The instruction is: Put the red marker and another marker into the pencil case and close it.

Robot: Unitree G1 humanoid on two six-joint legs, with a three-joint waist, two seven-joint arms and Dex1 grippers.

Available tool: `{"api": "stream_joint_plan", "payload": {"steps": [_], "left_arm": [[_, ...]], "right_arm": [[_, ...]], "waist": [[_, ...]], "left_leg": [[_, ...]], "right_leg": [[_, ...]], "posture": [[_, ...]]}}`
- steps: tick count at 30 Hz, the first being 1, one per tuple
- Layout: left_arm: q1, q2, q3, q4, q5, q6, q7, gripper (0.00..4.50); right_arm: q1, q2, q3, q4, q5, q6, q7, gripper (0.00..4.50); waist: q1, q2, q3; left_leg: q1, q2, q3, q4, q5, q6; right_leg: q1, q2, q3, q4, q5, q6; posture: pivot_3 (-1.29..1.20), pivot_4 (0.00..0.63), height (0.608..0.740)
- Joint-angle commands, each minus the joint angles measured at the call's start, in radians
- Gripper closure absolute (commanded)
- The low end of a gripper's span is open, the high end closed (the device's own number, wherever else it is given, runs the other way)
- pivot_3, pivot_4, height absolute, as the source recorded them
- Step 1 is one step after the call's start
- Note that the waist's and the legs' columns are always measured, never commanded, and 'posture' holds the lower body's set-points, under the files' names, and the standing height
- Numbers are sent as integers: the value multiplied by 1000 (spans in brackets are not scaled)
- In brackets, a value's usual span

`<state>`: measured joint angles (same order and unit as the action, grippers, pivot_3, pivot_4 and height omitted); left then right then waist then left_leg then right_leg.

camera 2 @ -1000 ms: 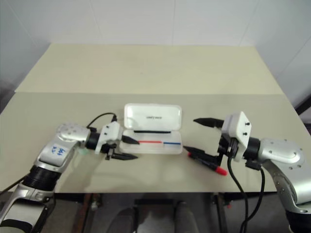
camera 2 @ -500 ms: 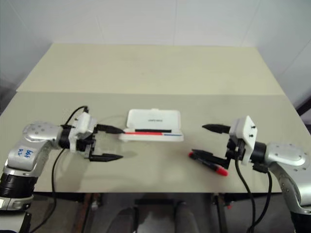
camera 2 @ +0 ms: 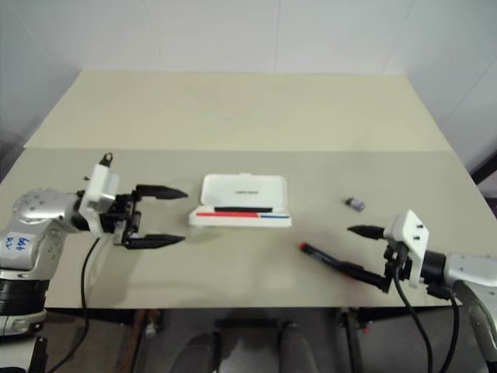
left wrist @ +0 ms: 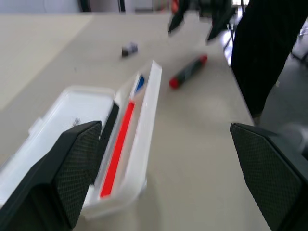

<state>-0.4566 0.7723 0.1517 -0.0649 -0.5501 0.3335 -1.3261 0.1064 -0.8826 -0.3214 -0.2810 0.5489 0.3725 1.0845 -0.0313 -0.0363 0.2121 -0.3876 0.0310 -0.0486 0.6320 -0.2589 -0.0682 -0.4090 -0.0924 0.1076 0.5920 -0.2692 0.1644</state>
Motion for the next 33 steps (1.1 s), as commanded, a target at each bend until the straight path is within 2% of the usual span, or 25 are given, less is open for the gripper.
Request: {"api": "stream_joint_plan", "payload": {"steps": [1,10,17,20,25,29,33], "left_arm": [[-13,52,58,-31,-79,59,-18,24],[5,125,53,29,-73,34,-126,24],[-20,115,29,82,-25,-52,-150,24],[-28,109,24,87,-19,-61,-142,0],[-43,108,17,104,-10,-78,-146,0],[-58,105,6,122,-3,-92,-150,0],[-61,98,-1,141,7,-118,-150,0]], "right_arm": [[15,6,0,39,-19,-30,17,0],[-28,61,84,99,-55,-57,9,0],[-48,118,152,124,-95,-86,0,0],[-47,137,167,127,-107,-98,-13,619],[-26,159,178,127,-134,-125,-23,2301],[-6,159,178,119,-137,-154,-19,3829],[-18,152,165,110,-138,-168,-34,3903]], "waist": [[-3,0,0],[-4,0,0],[0,0,0],[1,0,0],[0,0,0],[0,0,0],[0,0,0]], "left_leg": [[0,0,0,0,0,0],[0,0,0,0,0,0],[0,0,0,0,0,0],[0,0,0,0,0,0],[0,0,0,0,0,0],[0,0,0,0,0,0],[0,0,0,0,0,0]], "right_leg": [[0,0,0,0,0,0],[0,0,0,0,-1,-1],[0,0,0,0,-1,-2],[0,0,0,0,-1,-1],[0,0,0,1,0,-1],[0,0,0,1,0,-1],[0,0,0,1,0,0]], "posture": [[0,150,740],[0,150,740],[0,150,740],[0,150,740],[0,150,740],[0,150,740],[0,150,740]]}}
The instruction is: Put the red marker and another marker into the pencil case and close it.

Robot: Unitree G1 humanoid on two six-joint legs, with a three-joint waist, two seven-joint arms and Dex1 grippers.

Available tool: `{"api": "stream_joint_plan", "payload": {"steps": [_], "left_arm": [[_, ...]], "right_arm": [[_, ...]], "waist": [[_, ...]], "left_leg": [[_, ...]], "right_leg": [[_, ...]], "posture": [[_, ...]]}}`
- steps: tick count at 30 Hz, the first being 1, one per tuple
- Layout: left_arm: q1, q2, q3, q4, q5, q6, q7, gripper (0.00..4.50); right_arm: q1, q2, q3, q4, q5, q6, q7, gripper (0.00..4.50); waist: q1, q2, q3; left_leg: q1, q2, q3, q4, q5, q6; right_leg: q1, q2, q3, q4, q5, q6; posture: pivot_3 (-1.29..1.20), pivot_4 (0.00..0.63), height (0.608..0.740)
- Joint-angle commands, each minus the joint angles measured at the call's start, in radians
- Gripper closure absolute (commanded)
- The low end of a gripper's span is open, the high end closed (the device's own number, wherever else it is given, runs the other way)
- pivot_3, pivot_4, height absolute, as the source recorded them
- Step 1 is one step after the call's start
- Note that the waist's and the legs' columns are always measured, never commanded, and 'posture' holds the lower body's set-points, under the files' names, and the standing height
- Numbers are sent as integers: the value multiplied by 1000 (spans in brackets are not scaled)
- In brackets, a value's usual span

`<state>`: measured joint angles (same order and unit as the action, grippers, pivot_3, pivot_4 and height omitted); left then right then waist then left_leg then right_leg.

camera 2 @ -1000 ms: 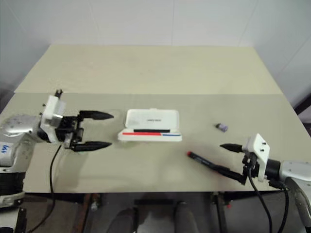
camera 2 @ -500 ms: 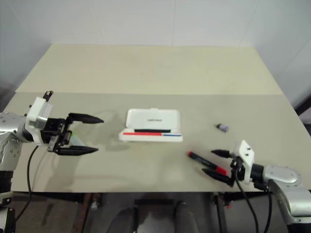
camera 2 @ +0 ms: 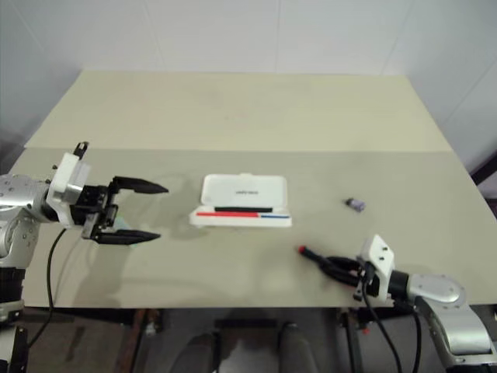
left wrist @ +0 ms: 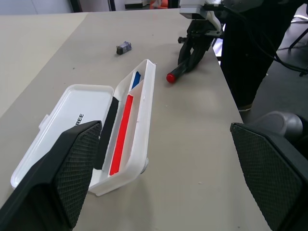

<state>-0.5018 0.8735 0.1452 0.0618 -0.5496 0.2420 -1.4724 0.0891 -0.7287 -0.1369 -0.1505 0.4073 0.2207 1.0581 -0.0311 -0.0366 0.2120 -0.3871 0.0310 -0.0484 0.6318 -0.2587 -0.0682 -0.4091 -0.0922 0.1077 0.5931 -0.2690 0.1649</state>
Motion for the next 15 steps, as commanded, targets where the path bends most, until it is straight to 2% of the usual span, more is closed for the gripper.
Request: {"api": "stream_joint_plan", "payload": {"steps": [1,8,12,15], "left_arm": [[-14,-5,5,17,10,-33,-3,0],[11,-14,14,35,25,-82,14,0],[27,-20,23,39,32,-99,39,0],[45,-29,28,30,30,-102,61,0]], "right_arm": [[-8,-5,-24,-19,2,-17,-12,3903],[-127,-82,-98,-15,21,-23,6,3903],[-282,-143,-113,-19,60,21,31,3903],[-439,-161,-64,-19,80,58,56,3903]], "waist": [[-1,0,0],[-2,0,0],[-5,0,0],[-7,0,0]], "left_leg": [[0,0,0,0,0,0],[0,0,1,2,0,0],[0,0,0,1,0,0],[0,0,0,1,0,0]], "right_leg": [[0,0,0,0,0,0],[0,0,0,0,0,0],[0,0,0,1,0,0],[0,0,0,2,0,0]], "posture": [[0,150,740],[0,150,740],[0,150,740],[0,150,740]]}}
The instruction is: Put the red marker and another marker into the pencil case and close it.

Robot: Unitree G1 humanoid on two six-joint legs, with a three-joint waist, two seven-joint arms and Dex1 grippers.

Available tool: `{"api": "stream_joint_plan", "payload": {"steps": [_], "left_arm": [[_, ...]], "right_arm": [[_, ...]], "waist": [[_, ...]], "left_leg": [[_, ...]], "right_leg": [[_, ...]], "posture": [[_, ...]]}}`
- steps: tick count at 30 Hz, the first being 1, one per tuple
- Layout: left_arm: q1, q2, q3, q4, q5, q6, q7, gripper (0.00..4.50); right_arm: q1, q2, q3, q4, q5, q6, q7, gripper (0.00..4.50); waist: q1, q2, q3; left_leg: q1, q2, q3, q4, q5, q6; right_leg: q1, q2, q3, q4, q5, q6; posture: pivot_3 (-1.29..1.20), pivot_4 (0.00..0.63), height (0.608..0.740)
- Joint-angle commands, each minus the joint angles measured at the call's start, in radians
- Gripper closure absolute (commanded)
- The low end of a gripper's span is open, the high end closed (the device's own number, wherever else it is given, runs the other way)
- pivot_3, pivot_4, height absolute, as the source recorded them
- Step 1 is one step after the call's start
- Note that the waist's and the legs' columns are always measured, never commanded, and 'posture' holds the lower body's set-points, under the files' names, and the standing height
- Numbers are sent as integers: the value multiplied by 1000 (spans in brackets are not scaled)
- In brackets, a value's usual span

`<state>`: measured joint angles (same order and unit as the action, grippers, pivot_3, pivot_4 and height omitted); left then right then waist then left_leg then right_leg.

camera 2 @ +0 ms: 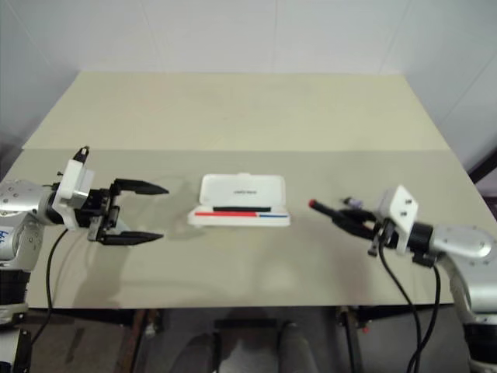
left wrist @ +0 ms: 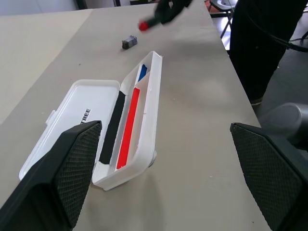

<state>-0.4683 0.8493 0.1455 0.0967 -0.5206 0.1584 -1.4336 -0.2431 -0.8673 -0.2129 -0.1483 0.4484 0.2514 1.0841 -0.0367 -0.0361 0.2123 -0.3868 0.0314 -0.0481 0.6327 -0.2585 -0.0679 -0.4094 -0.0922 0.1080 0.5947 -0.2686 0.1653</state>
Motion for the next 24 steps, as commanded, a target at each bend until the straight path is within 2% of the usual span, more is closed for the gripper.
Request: {"api": "stream_joint_plan", "payload": {"steps": [1,4,7,10,14,24], "left_arm": [[16,-7,28,-9,0,-18,27,0],[28,-14,30,-19,-1,-15,47,0],[35,-28,27,-16,3,-24,66,0],[32,-39,25,-15,8,-29,78,0],[22,-56,16,-17,13,-32,92,0],[36,-67,7,-32,24,-50,111,0]], "right_arm": [[-143,-22,25,-17,41,35,37,3903],[-244,7,77,10,38,46,58,3903],[-368,108,200,100,-11,5,86,3903],[-425,179,257,176,-40,-28,115,3903],[-509,320,363,399,-129,-143,147,3903],[-654,485,396,734,-229,-301,166,3903]], "waist": [[-3,0,0],[-3,0,0],[-8,0,0],[-15,0,0],[-19,0,0],[-26,1,1]], "left_leg": [[0,0,0,0,0,0],[0,0,0,-1,0,0],[0,0,0,-1,0,0],[-1,0,0,-2,0,0],[-2,0,0,-2,0,0],[-1,0,0,-2,0,0]], "right_leg": [[0,0,0,0,0,1],[0,0,-1,0,2,3],[0,0,-1,-1,2,5],[-1,0,-1,-1,3,5],[-2,0,-1,0,3,6],[-3,0,-1,7,3,5]], "posture": [[0,150,740],[0,150,740],[0,150,740],[0,150,740],[0,150,740],[0,150,740]]}}
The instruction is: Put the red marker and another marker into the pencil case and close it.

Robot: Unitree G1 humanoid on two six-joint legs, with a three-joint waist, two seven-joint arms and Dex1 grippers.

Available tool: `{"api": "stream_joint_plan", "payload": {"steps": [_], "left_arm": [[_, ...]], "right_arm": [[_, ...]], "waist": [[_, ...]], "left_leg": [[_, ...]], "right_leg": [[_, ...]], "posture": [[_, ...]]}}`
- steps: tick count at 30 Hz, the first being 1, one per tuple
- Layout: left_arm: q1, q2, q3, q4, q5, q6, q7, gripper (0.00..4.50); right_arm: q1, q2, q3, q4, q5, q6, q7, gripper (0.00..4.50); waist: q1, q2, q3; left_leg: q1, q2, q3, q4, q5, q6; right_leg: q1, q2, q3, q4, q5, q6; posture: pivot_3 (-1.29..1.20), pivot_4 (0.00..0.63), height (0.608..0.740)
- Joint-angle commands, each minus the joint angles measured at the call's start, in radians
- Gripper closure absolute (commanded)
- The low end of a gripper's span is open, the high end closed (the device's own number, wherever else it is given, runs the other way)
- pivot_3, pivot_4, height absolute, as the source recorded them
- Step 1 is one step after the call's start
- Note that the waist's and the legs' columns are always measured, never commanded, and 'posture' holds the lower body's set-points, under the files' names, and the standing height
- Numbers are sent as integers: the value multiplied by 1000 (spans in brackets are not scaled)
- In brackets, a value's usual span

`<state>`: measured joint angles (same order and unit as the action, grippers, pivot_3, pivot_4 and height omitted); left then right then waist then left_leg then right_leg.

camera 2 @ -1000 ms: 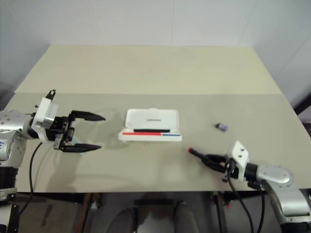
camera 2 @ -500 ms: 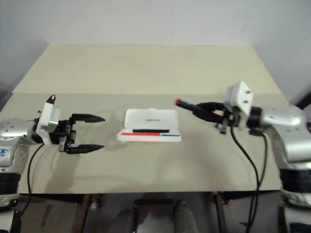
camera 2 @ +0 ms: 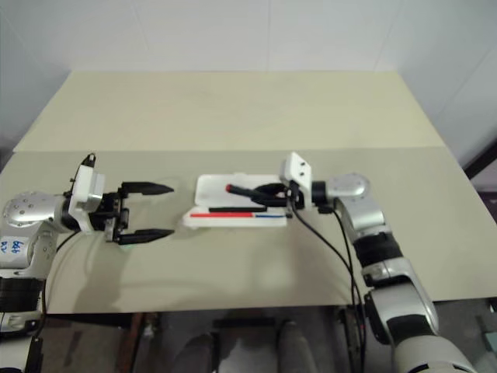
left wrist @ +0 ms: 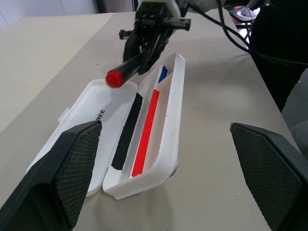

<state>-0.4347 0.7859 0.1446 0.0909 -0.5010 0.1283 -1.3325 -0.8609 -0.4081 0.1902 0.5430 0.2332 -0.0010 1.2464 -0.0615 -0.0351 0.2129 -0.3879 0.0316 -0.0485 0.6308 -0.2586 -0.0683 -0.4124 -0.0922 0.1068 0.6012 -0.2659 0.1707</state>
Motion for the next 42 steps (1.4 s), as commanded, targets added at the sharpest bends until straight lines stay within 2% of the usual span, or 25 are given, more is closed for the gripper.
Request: {"api": "stream_joint_plan", "payload": {"steps": [1,10,28,42], "left_arm": [[4,-8,6,-30,8,-23,17,0],[19,-36,-3,-70,21,-27,67,0],[45,-68,-26,-86,45,-42,112,0],[57,-59,-23,-89,50,-58,124,0]], "right_arm": [[-42,44,-4,64,-22,-61,-1,3903],[50,120,-5,-46,-21,-27,-31,3903],[204,150,29,-192,-40,17,-84,3903],[141,154,79,-125,-112,-116,-84,3903]], "waist": [[-2,0,0],[-8,0,0],[-23,0,0],[-23,0,0]], "left_leg": [[0,0,0,0,0,0],[0,0,0,0,0,0],[1,0,-1,0,0,-1],[1,0,-1,0,0,-1]], "right_leg": [[0,0,0,0,0,0],[0,0,0,1,0,0],[0,0,0,1,0,0],[0,0,0,0,0,0]], "posture": [[0,150,740],[0,150,740],[0,150,740],[0,150,740]]}}
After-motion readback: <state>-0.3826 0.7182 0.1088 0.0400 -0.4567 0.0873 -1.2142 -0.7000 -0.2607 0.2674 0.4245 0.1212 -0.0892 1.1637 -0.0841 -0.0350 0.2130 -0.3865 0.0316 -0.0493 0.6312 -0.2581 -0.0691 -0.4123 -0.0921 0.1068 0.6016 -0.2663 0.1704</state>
